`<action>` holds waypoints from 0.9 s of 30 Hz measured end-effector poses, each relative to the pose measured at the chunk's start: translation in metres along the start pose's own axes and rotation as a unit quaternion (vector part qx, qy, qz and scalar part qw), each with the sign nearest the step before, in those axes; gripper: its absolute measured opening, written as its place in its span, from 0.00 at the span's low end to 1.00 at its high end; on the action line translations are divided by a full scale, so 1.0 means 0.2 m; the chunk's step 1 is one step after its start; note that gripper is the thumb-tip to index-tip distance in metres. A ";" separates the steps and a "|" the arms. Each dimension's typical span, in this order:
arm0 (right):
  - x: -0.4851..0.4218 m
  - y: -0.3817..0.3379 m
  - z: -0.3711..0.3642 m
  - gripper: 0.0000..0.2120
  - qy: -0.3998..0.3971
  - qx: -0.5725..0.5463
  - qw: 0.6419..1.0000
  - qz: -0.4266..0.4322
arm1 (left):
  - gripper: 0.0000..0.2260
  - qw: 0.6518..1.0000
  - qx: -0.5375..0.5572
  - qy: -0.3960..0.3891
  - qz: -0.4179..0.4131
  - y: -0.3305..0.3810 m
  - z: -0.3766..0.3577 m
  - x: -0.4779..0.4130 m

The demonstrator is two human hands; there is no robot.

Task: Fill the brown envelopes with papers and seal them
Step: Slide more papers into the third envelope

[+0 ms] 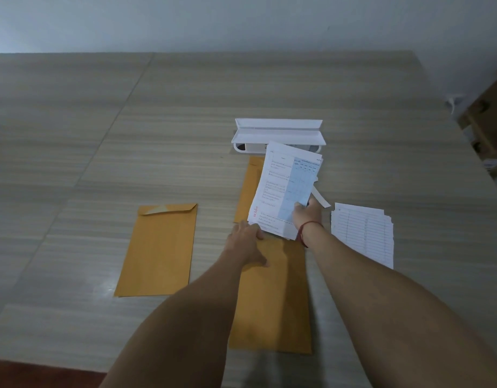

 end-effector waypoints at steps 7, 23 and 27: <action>0.00 0.00 -0.03 0.12 -0.012 -0.017 1.000 0.004 | 0.29 1.000 -0.004 0.010 -0.007 0.01 0.00 -0.01; 0.01 0.00 -0.01 0.11 -0.037 0.008 0.998 0.045 | 0.19 0.998 0.036 0.012 -0.041 0.02 0.02 0.00; 0.01 -0.01 -0.02 0.10 -0.031 0.009 0.998 0.051 | 0.18 0.997 0.057 0.010 -0.044 0.02 0.02 -0.01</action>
Point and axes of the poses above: each hand's wrist, its own x-axis away from the middle knuckle, its own z-axis out of the back of the hand, y = z × x, the point moved 3 cm from there along -x, towards the middle knuckle, and after that the axes turned 6 degrees about y, right-handed, at the moved point
